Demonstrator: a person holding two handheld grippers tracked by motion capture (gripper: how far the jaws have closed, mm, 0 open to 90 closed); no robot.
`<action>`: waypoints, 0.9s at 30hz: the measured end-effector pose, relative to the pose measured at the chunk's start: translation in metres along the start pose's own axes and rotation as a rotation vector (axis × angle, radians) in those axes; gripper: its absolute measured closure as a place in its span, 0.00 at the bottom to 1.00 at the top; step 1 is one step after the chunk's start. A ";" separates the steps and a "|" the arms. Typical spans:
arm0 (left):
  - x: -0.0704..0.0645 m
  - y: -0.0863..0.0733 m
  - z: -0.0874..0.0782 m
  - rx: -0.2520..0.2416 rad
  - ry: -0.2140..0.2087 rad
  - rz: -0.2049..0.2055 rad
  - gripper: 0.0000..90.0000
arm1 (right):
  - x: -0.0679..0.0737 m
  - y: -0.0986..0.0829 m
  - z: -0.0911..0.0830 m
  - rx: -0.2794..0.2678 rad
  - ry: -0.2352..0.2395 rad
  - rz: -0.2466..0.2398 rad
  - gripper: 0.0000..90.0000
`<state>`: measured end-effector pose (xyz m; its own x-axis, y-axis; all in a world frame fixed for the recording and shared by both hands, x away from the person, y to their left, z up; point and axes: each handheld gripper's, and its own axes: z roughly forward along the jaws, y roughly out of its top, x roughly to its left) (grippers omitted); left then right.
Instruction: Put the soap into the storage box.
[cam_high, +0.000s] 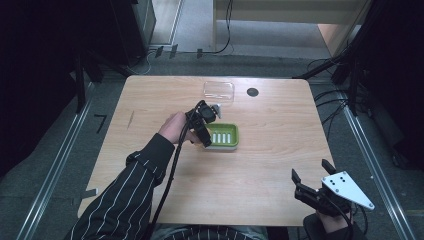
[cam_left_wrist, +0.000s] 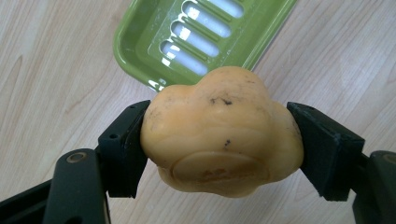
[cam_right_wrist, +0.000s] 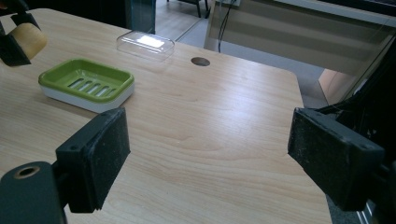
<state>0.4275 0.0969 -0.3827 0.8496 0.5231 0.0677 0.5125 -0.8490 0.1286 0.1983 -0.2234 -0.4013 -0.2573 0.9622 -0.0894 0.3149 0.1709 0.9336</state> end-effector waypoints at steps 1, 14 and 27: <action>0.000 0.003 0.001 0.000 0.000 0.000 0.29 | 0.000 0.000 0.000 -0.002 0.000 0.002 0.15; 0.000 0.017 0.004 0.003 0.002 0.010 0.29 | 0.000 0.000 -0.001 -0.002 0.004 0.000 0.15; 0.004 0.032 0.013 0.006 -0.010 -0.011 0.29 | 0.000 -0.001 -0.003 -0.004 -0.002 -0.001 0.15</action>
<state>0.4489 0.0708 -0.3915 0.8453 0.5314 0.0560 0.5223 -0.8438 0.1234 0.1951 -0.2243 -0.4013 -0.2556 0.9625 -0.0908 0.3111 0.1708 0.9349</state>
